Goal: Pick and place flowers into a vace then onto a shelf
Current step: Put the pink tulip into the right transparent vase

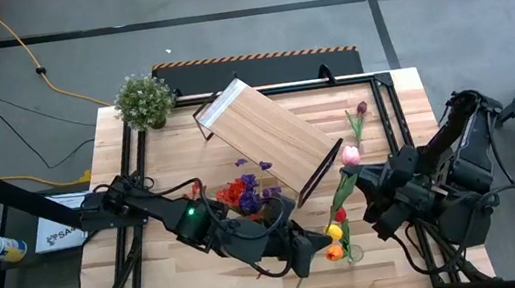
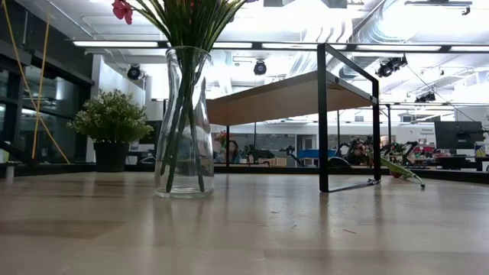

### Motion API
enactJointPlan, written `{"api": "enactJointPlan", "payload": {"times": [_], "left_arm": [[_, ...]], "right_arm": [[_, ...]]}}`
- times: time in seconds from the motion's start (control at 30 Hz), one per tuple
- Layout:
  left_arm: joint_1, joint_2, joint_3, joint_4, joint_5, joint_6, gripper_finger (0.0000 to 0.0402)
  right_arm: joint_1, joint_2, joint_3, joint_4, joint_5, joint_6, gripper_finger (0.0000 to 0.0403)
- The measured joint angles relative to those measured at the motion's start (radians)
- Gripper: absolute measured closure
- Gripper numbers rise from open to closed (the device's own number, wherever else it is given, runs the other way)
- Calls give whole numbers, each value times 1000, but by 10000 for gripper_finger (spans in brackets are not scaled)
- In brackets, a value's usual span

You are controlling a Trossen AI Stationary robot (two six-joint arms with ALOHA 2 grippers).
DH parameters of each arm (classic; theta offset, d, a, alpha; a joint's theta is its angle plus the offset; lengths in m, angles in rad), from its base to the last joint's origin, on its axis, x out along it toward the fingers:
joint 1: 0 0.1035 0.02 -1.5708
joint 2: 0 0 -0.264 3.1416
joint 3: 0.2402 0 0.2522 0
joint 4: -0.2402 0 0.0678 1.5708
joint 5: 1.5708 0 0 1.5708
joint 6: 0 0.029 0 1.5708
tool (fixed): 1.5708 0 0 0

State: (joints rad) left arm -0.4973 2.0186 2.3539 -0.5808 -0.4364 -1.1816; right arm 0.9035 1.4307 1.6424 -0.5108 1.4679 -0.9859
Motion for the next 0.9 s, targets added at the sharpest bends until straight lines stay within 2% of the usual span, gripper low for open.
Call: {"api": "enactJointPlan", "payload": {"times": [0.5,0.73,0.9], "left_arm": [[1,-1,0,13,-7,-2,369],[1,-2,0,19,-3,-17,369],[1,-2,0,40,19,-20,369]], "right_arm": [[1,0,0,-42,44,2,386],[-21,1,0,-121,68,52,385],[-21,1,-3,-145,66,71,357]]}}
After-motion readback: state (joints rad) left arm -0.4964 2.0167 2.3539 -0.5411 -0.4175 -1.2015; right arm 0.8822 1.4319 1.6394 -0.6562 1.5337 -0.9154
